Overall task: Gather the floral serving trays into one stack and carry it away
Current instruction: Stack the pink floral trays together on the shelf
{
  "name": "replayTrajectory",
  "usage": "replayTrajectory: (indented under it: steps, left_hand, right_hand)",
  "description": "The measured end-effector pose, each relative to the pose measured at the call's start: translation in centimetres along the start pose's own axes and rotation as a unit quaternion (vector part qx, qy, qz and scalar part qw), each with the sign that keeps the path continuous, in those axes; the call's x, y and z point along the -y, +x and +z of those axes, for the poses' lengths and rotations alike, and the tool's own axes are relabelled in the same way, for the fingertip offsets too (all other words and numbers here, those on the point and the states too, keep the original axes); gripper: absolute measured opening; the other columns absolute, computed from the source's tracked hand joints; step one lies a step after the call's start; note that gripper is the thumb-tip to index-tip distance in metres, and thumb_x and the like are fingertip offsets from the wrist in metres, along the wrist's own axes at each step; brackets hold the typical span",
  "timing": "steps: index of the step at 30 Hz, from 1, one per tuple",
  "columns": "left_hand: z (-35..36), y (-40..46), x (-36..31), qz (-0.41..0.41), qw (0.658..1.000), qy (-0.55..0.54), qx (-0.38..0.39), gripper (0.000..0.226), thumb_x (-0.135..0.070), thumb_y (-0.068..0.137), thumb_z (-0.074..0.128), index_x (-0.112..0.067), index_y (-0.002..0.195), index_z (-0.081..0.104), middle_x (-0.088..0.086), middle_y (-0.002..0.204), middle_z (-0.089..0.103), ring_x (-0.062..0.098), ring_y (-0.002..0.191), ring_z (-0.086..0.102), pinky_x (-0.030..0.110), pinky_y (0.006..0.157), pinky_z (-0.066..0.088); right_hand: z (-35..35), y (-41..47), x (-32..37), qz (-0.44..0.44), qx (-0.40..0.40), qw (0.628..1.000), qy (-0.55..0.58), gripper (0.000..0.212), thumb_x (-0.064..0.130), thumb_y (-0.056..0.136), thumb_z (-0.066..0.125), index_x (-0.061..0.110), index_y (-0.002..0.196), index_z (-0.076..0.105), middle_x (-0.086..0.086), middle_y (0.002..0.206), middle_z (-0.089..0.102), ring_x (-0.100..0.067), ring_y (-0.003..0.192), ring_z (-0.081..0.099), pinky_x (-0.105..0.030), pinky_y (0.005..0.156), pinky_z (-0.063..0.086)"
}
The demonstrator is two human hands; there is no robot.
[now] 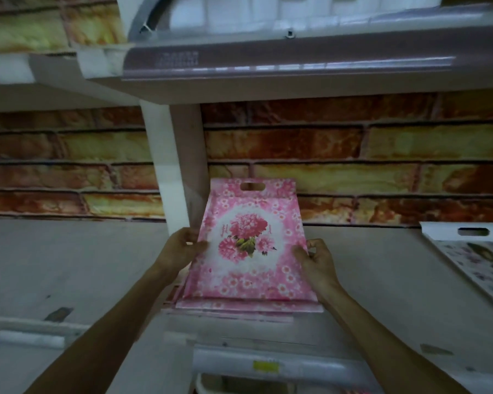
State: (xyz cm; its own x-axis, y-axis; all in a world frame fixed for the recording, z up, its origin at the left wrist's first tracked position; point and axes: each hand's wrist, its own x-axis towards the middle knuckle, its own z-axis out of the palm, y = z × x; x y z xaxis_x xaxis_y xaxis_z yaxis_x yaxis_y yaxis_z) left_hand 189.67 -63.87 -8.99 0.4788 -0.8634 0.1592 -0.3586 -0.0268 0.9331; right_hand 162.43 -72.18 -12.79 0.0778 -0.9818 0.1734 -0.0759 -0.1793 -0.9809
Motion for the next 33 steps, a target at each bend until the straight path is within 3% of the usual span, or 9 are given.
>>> replayTrajectory:
  steps: [6,10,14,18,20,23,26,33]
  left_hand:
    - [-1.5,0.8,2.3,-0.045,0.999,0.023,0.001,0.025,0.002,0.079,0.072,0.002,0.104,0.067,0.025,0.102,0.068,0.026,0.073,0.063,0.024,0.055,0.05]
    - [-1.7,1.2,3.4,-0.059,0.998,0.008,-0.001,0.024,0.002,0.078,0.072,0.001,0.102,0.07,0.027,0.101,0.07,0.027,0.076,0.065,0.032,0.066,0.051]
    - [-1.3,1.5,4.1,-0.063,0.998,0.019,-0.004,0.029,0.0,0.078,0.074,0.002,0.106,0.07,0.02,0.096,0.072,0.025,0.075,0.065,0.031,0.068,0.052]
    - [-1.1,1.6,4.9,-0.055,0.995,0.085,-0.004,0.026,-0.008,0.08,0.073,-0.003,0.106,0.072,0.016,0.096,0.072,0.029,0.081,0.068,0.038,0.079,0.055]
    - [-1.1,1.6,5.1,-0.048,0.992,0.117,-0.006,0.026,-0.011,0.082,0.072,-0.005,0.107,0.073,0.016,0.099,0.073,0.033,0.09,0.069,0.04,0.083,0.054]
    - [-1.2,1.4,5.3,-0.046,0.99,0.136,0.002,0.027,-0.015,0.085,0.069,-0.007,0.111,0.071,0.013,0.103,0.072,0.03,0.093,0.068,0.04,0.088,0.052]
    - [-1.2,1.1,5.6,-0.028,0.986,0.164,0.017,0.031,-0.02,0.089,0.067,-0.009,0.117,0.069,0.013,0.111,0.07,0.031,0.101,0.066,0.039,0.093,0.051]
    - [-0.9,0.8,5.5,0.023,0.971,0.237,0.028,0.033,-0.022,0.093,0.06,-0.006,0.122,0.064,0.015,0.114,0.067,0.031,0.104,0.063,0.031,0.088,0.045]
  right_hand:
    - [2.0,-0.2,-0.4,0.014,0.001,0.998,-0.066,0.021,0.027,0.093,0.06,0.011,0.088,0.046,-0.003,0.072,0.055,-0.016,0.059,0.051,-0.03,0.055,0.04]
    - [2.3,-0.6,-0.6,0.009,0.003,0.992,-0.124,0.025,0.024,0.094,0.059,0.015,0.079,0.041,0.001,0.067,0.051,-0.013,0.057,0.048,-0.028,0.05,0.036]
    - [2.2,-0.6,-0.9,0.003,0.008,0.98,-0.199,0.02,0.021,0.093,0.058,0.01,0.082,0.046,-0.004,0.075,0.056,-0.011,0.061,0.05,-0.022,0.048,0.036]
    - [2.7,-0.9,-1.1,0.006,0.013,0.967,-0.255,0.018,0.023,0.094,0.054,0.007,0.088,0.05,-0.004,0.08,0.057,-0.017,0.069,0.054,-0.023,0.049,0.036]
    - [3.0,-1.1,-1.3,0.004,0.015,0.961,-0.276,0.017,0.021,0.095,0.053,0.007,0.086,0.047,-0.001,0.075,0.053,-0.012,0.064,0.052,-0.019,0.045,0.034]
    - [3.4,-1.1,-1.7,-0.005,0.005,0.955,-0.295,0.016,0.018,0.094,0.053,0.008,0.086,0.043,-0.005,0.079,0.053,-0.009,0.062,0.048,-0.016,0.043,0.031]
    - [3.7,-1.1,-1.9,0.0,0.0,0.953,-0.305,0.016,0.017,0.093,0.054,0.008,0.09,0.042,-0.011,0.09,0.054,-0.022,0.074,0.054,-0.023,0.057,0.037]
    - [3.7,-1.4,-1.9,0.0,-0.01,0.956,-0.293,0.018,0.019,0.093,0.056,0.007,0.09,0.043,-0.009,0.087,0.057,-0.022,0.076,0.055,-0.026,0.062,0.038]
